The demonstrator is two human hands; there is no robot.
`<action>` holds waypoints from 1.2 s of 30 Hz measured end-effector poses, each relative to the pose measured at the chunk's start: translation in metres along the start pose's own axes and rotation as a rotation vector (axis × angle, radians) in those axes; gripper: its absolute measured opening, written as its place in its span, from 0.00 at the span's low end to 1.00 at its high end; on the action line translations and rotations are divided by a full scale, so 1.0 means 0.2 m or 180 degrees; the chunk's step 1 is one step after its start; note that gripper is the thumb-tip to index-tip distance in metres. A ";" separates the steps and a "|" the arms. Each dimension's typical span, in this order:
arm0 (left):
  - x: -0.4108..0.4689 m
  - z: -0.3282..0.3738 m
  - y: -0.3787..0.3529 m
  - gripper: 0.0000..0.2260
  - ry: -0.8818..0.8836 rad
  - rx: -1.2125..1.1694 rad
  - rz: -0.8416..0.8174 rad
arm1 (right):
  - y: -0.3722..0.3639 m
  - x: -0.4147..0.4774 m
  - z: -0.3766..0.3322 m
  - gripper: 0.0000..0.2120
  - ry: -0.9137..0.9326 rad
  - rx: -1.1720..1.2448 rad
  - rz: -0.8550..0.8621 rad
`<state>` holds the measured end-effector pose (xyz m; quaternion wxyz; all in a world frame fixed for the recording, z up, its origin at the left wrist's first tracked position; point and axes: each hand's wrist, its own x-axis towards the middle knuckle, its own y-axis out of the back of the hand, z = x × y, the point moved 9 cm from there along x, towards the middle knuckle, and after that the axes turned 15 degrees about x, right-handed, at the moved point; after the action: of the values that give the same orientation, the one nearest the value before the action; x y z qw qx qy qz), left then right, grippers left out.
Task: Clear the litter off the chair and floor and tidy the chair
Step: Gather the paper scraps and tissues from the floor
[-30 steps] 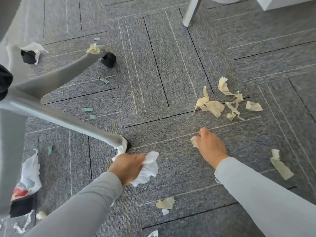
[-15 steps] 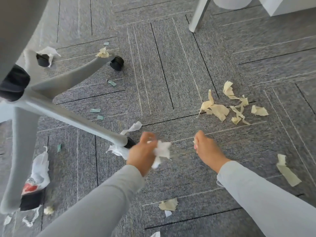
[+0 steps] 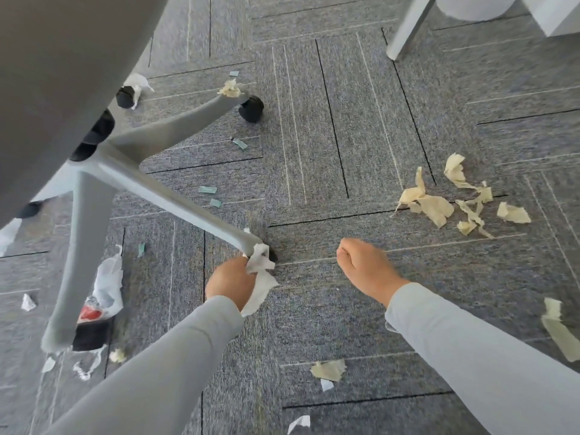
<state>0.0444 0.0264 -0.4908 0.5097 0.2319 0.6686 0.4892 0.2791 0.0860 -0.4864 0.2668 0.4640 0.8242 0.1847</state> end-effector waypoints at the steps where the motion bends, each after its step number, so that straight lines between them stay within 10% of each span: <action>1: -0.02 0.04 0.00 0.12 -0.0071 -0.0101 -0.0023 | 0.01 0.00 0.00 0.16 0.0010 -0.0031 0.0011; 8: -0.08 0.47 0.11 0.02 -0.0843 -0.1133 0.0035 | 0.07 -0.04 0.10 0.20 -0.0348 -0.0003 0.0075; 18: -0.11 1.48 0.07 0.29 -0.2549 0.0405 -0.0183 | 0.57 -0.58 0.73 0.10 -0.1443 0.0039 0.0937; 26: 0.07 1.95 -0.11 0.30 -0.2488 0.0797 -0.0071 | 0.90 -1.27 1.27 0.23 -0.3094 -0.0195 0.1869; 36: 0.08 1.91 -0.18 0.20 -0.2262 0.0844 0.0280 | 0.92 -1.00 1.27 0.07 -0.2441 -0.0432 0.1677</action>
<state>0.3920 0.1850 -0.5307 0.6539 0.4795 0.4971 0.3089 0.6429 0.0194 -0.5323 0.5257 0.6738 0.5064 0.1148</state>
